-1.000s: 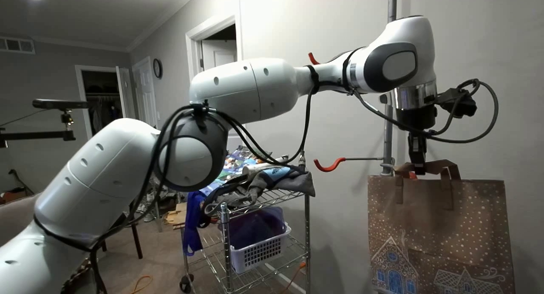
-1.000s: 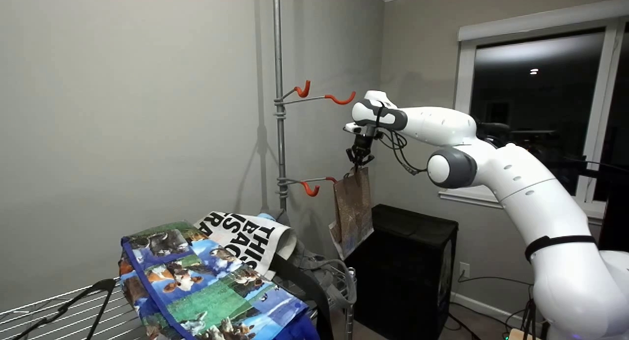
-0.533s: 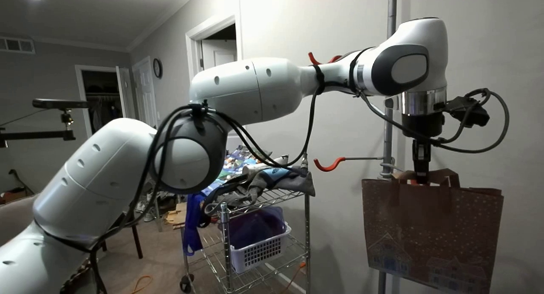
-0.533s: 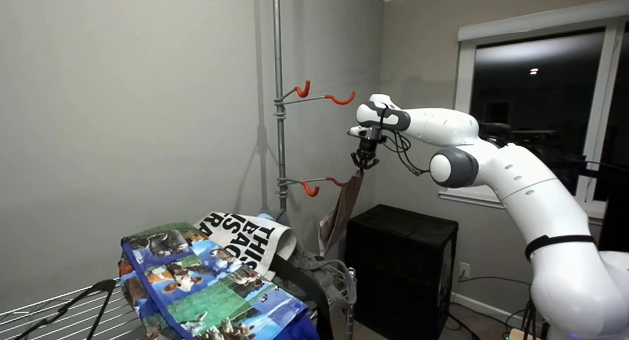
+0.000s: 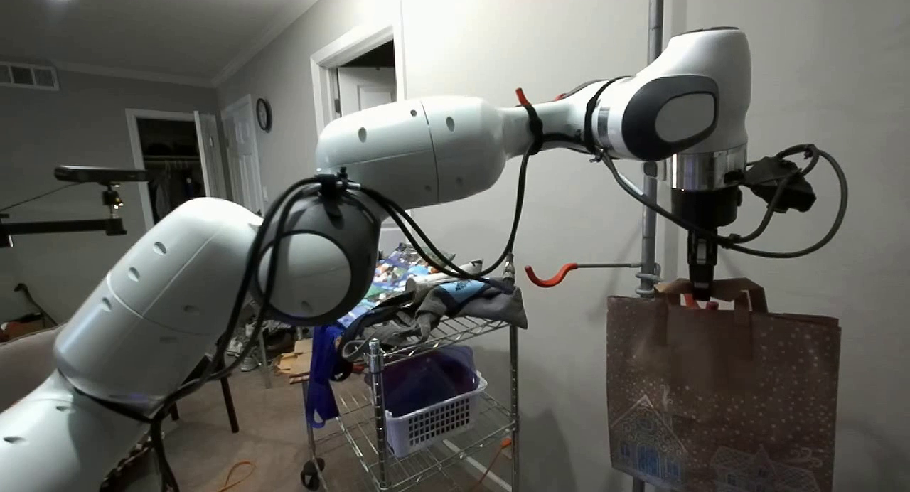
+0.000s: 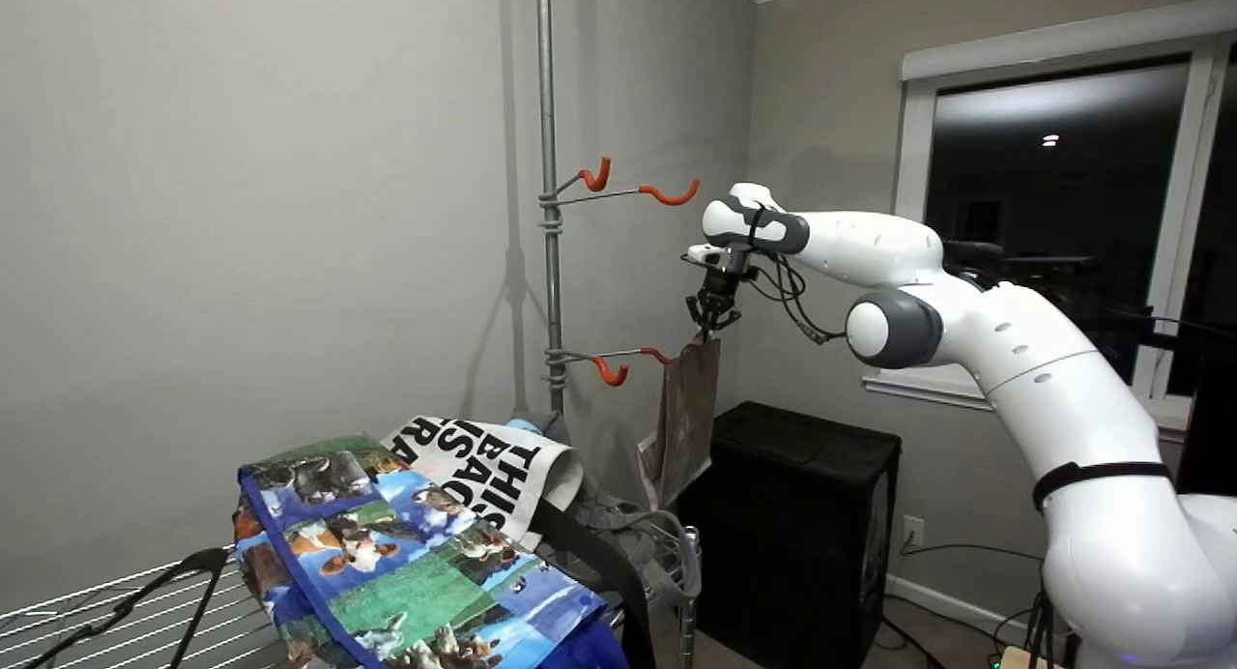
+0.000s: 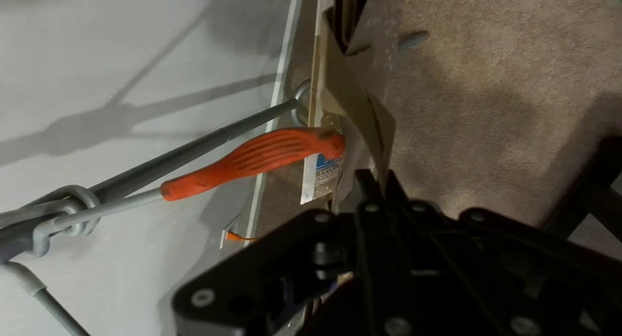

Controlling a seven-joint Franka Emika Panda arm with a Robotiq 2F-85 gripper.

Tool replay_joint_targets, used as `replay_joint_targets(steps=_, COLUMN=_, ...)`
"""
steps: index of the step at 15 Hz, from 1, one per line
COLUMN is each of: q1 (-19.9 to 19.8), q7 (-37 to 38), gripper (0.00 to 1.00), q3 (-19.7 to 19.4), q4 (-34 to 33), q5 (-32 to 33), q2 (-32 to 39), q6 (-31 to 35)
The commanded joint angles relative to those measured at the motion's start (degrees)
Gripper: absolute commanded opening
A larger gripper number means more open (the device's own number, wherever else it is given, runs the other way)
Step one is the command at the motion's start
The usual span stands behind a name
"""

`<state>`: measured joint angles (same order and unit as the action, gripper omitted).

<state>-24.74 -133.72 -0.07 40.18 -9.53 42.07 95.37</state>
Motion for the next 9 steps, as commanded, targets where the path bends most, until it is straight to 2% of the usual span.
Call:
replay_joint_targets(steps=1, q1=-0.59, q7=-0.08, gripper=0.04, q3=1.36, q4=2.15, q5=-2.89, q2=-1.19, q6=5.69)
replay_joint_targets(steps=9, q1=-1.06, q7=-0.35, gripper=0.04, q3=1.7, q4=6.3, q5=-4.66, q2=-1.97, q6=11.06)
